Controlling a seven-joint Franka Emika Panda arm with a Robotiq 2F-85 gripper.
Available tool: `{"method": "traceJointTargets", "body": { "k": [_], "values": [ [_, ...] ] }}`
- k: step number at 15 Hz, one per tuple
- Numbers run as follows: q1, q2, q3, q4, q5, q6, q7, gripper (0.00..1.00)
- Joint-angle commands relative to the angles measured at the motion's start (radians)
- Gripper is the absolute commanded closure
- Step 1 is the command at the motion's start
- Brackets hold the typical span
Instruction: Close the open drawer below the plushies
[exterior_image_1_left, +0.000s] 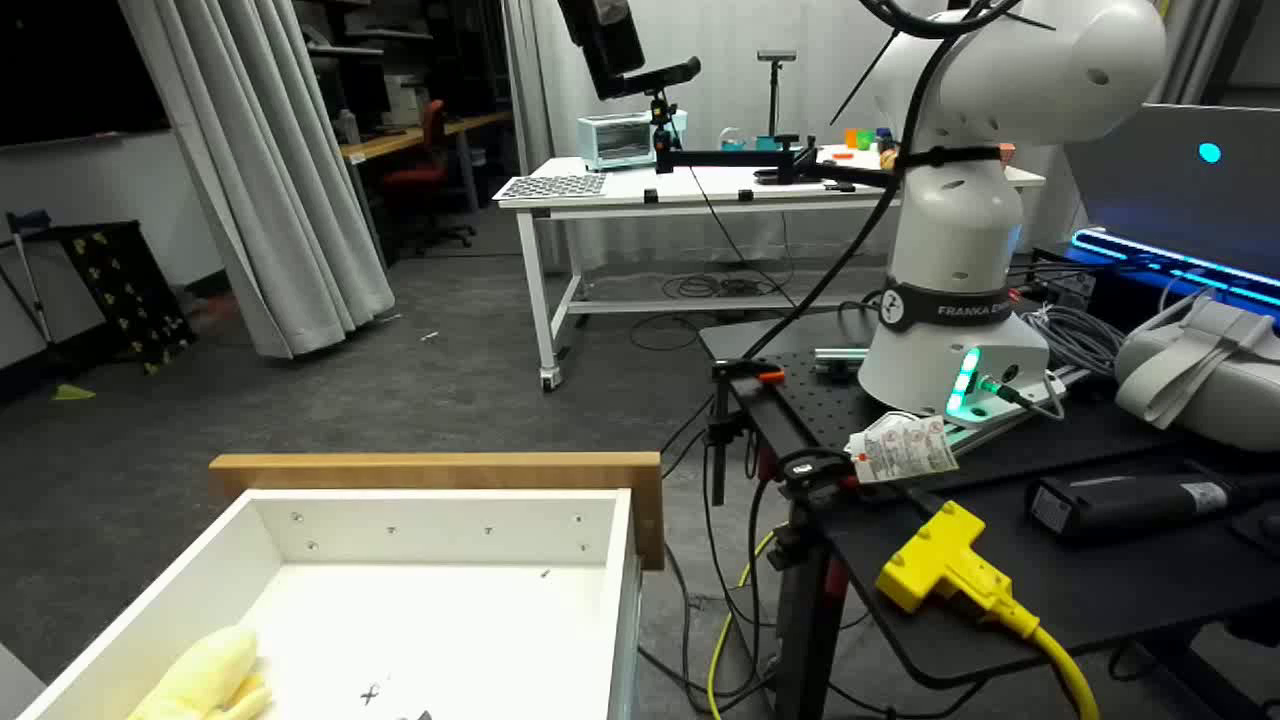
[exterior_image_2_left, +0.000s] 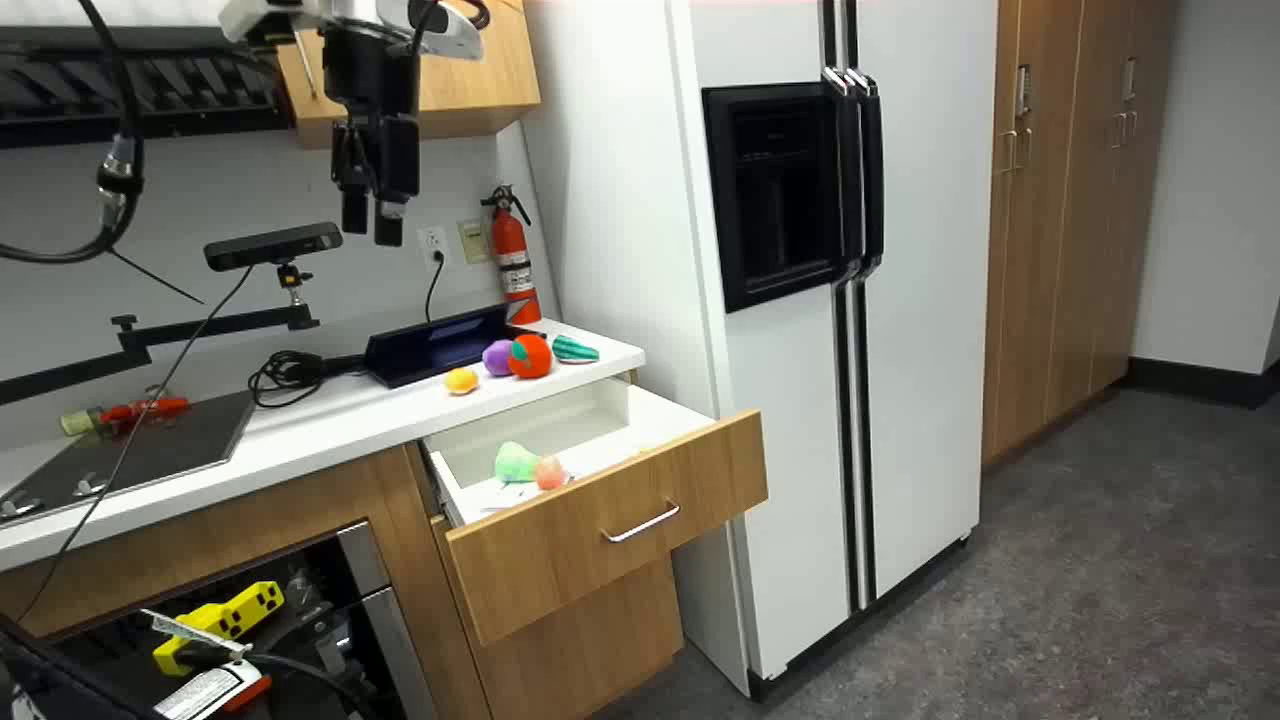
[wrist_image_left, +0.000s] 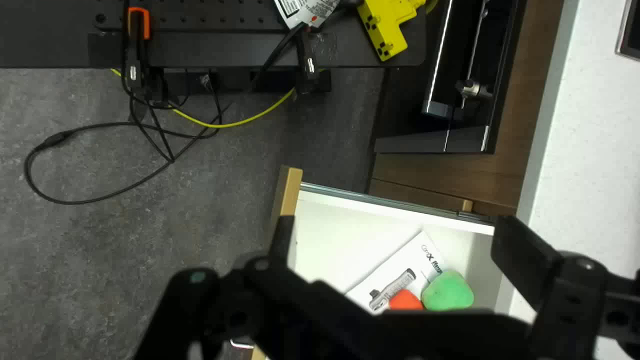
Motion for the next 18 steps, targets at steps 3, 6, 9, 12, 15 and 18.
{"method": "traceJointTargets", "body": {
  "k": [3,6,9,12,15,18],
  "values": [
    [-0.012,0.001,0.010,0.001,0.003,-0.003,-0.004,0.00],
    [-0.012,0.001,0.010,0.001,0.003,-0.003,-0.004,0.00],
    [-0.012,0.001,0.010,0.001,0.003,-0.003,-0.004,0.00],
    [-0.012,0.001,0.010,0.001,0.003,-0.003,-0.004,0.00],
    [-0.012,0.001,0.010,0.001,0.003,-0.003,-0.004,0.00],
    [-0.019,0.007,0.011,0.004,-0.011,0.027,0.002,0.00]
  ]
}}
